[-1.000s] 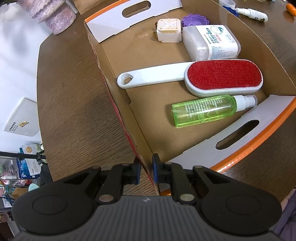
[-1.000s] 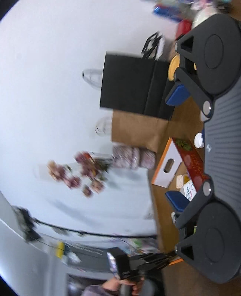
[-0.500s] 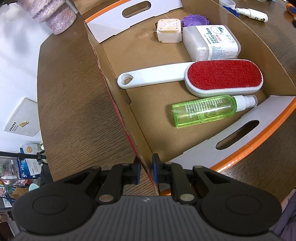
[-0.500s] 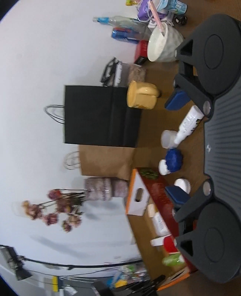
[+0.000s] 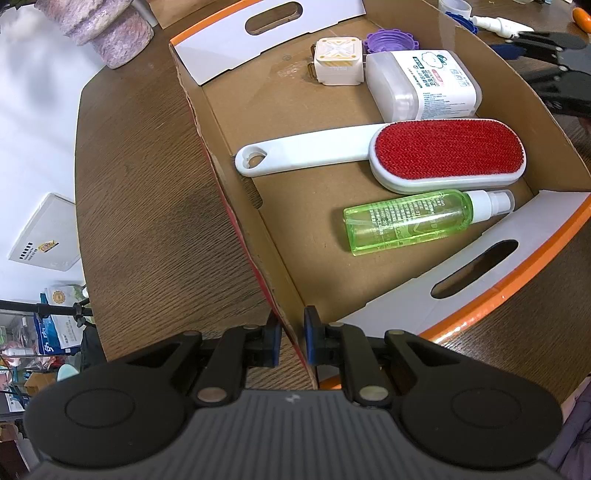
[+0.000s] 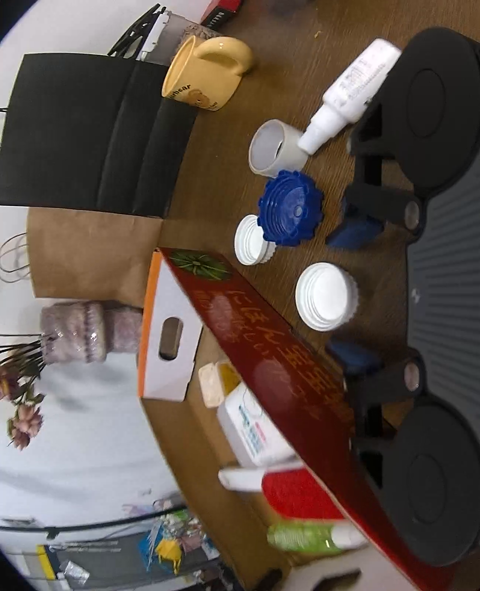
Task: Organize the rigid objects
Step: 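Grasp the white bottle cap with the right gripper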
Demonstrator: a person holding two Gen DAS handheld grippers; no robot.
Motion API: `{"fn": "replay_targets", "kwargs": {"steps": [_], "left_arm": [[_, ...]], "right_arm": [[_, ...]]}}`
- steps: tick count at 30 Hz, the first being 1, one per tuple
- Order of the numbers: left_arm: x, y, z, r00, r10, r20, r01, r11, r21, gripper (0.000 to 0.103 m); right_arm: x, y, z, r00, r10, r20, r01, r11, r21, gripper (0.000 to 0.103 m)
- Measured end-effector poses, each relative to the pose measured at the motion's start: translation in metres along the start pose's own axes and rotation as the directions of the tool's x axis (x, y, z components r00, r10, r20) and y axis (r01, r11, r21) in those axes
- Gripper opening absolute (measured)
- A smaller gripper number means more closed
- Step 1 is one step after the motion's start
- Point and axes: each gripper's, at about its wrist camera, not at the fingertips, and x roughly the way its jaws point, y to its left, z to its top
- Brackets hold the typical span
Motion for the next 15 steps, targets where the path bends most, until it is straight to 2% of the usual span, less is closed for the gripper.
{"fn": "replay_targets", "kwargs": {"steps": [3,7,10,15], "left_arm": [[0.0,0.0,0.0,1.0,0.0,0.001,0.0,1.0,-0.001,0.013],[0.0,0.0,0.0,1.0,0.003,0.001,-0.003,1.0,-0.001,0.012],[0.0,0.0,0.0,1.0,0.005,0.004,-0.005,1.0,-0.001,0.012],[-0.001,-0.001,0.0,1.0,0.006,0.007,-0.006,1.0,0.0,0.012]], "right_arm": [[-0.001,0.001,0.0,1.0,0.02,0.016,-0.021,0.999,0.026,0.039],[-0.022,-0.001,-0.003,0.999,-0.003,0.054,0.003,1.0,0.007,0.039],[-0.056,-0.003,-0.01,0.991,0.01,0.137,-0.01,1.0,0.001,0.039],[-0.126,-0.003,-0.036,0.958,0.047,0.282,-0.044,0.999,-0.015,0.039]]}}
